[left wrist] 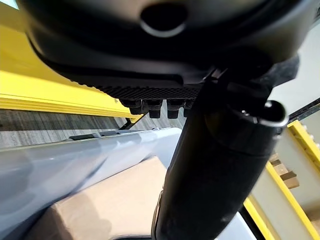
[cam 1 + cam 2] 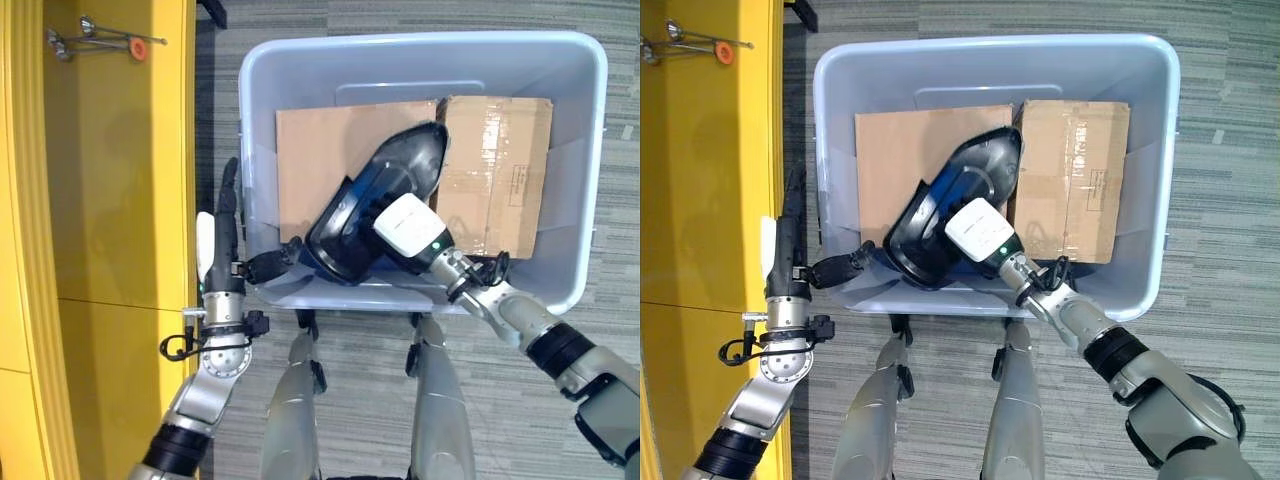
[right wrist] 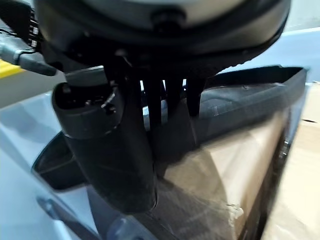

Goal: Move parts from the plastic box to the shelf.

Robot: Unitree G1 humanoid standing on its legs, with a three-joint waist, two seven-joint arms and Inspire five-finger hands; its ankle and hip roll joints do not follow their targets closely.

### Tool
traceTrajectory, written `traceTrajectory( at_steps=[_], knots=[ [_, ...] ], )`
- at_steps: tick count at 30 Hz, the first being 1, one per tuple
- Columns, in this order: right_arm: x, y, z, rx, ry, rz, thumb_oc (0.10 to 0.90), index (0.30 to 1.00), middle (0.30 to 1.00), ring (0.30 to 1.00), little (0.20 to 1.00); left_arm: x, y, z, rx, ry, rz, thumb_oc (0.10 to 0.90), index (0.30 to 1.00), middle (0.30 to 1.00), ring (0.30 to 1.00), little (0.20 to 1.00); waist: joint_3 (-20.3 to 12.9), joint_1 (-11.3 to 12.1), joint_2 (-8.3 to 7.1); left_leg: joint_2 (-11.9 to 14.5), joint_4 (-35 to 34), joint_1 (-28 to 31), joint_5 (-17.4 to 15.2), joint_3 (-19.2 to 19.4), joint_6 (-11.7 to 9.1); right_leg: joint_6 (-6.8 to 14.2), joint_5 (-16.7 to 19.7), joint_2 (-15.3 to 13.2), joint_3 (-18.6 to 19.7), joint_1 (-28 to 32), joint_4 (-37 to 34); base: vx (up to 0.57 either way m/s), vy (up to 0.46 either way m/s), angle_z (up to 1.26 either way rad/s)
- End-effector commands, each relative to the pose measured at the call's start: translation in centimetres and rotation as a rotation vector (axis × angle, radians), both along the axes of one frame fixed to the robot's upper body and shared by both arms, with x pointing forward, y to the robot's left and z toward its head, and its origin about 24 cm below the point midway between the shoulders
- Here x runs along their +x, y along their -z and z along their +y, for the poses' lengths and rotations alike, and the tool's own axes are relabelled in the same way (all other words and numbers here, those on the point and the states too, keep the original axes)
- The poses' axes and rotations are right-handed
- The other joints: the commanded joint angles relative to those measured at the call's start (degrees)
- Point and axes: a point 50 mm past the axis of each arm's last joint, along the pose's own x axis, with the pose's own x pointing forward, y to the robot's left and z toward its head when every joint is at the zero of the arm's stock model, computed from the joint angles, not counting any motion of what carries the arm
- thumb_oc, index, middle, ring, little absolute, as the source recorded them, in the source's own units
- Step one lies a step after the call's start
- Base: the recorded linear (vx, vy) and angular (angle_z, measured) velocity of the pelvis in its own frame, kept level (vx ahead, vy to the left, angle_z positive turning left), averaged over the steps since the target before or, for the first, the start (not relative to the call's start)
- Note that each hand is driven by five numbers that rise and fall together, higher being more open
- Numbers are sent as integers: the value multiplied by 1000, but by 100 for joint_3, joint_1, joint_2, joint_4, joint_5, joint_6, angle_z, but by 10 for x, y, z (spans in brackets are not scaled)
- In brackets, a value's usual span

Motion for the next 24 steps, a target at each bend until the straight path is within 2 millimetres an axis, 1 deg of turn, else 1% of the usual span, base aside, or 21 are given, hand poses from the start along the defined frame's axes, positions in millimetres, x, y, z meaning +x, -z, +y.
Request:
traceTrajectory(
  at_steps=[1,5,7,9,12,13,14,16,17,18,19,20,21,22,23,24],
  knots=[
    [-2,56,-38,-138,212,224,400,300,300,300,300,-7,-37,1,7,33,-213,900,1000,1000,1000,1000,-47,150,-225,332,101,496,-367,39,-467,110,-284,-174,-239,615,-176,-3,16,5],
    [-2,57,-39,-116,222,228,400,300,300,300,300,-6,-38,0,8,40,-210,900,1000,1000,1000,1000,-47,149,-246,322,85,572,-374,34,-463,115,-281,-176,-261,707,-210,2,11,8],
    [0,54,-39,-76,238,213,400,300,300,300,300,-5,-38,-1,11,49,-207,900,1000,1000,1000,1000,-47,168,-272,313,56,739,-385,31,-453,127,-277,-180,-283,907,-261,9,30,7],
    [0,52,-40,-65,239,206,400,300,300,300,300,-4,-38,-1,12,49,-207,900,1000,1000,1000,1000,-47,172,-277,313,44,790,-387,26,-450,131,-276,-183,-294,967,-282,8,15,4],
    [5,35,-41,7,247,144,400,300,300,300,300,-3,-38,-1,21,46,-199,900,1000,1000,1000,1000,-47,178,-326,296,-2,1027,-395,8,-449,153,-261,-189,-339,1285,-378,11,15,8],
    [4,35,-42,9,248,146,400,300,300,300,300,-3,-37,-1,21,48,-198,900,1000,1000,1000,1000,-47,182,-324,294,-17,1048,-392,6,-449,156,-255,-189,-349,1315,-404,21,16,12],
    [6,30,-42,32,249,128,400,300,300,300,300,-2,-37,-2,23,48,-196,900,1000,1000,1000,1000,-47,186,-339,281,-46,1133,-394,-3,-445,164,-244,-180,-360,1418,-448,25,29,12],
    [8,11,-43,75,235,68,400,300,300,300,300,-2,-39,0,33,46,-199,900,1000,1000,1000,1000,-47,199,-394,286,-98,1368,-400,-28,-441,180,-210,-169,-381,1691,-558,30,29,9],
    [7,11,-44,75,236,71,400,300,300,300,300,-3,-38,-1,33,47,-196,900,1000,1000,1000,1000,-47,204,-388,286,-119,1397,-397,-26,-442,182,-202,-166,-390,1728,-591,31,26,6],
    [9,-7,-48,132,233,14,400,300,300,300,300,-2,-39,1,33,42,-199,900,1000,1000,1000,1000,-47,209,-444,282,-137,1550,-407,-56,-438,185,-175,-151,-382,1913,-659,30,20,6],
    [8,-7,-49,133,235,17,400,300,300,300,300,-2,-39,0,33,44,-196,900,1000,1000,1000,1000,-47,218,-437,281,-163,1587,-404,-54,-438,188,-165,-148,-393,1961,-701,35,33,5],
    [8,-18,-51,172,231,-19,400,300,300,300,300,-2,-39,1,35,39,-196,900,1000,1000,1000,1000,-47,219,-460,273,-186,1692,-412,-59,-434,195,-154,-143,-402,2087,-752,46,33,3],
    [6,-32,-55,209,224,-63,400,300,300,300,300,-3,-39,4,40,33,-195,900,1000,1000,1000,1000,-87,230,-498,261,-207,1835,-430,-71,-426,196,-136,-138,-415,2260,-803,58,47,2],
    [5,-38,-58,228,222,-83,400,300,300,300,300,-4,-39,5,45,30,-191,900,1000,1000,1000,1000,-137,236,-512,254,-233,1919,-436,-81,-420,203,-123,-129,-421,2356,-849,49,33,4],
    [4,-37,-58,229,223,-82,400,300,300,300,300,-4,-39,5,45,32,-190,900,1000,1000,1000,1000,-128,244,-509,253,-248,1946,-433,-80,-420,206,-116,-128,-427,2389,-871,62,40,7],
    [1,-49,-62,249,213,-120,400,300,300,300,300,-5,-37,8,53,22,-180,900,1000,1000,1000,1000,-285,261,-558,260,-288,2048,-449,-95,-419,219,-104,-129,-452,2518,-937,72,32,5]
  ],
)
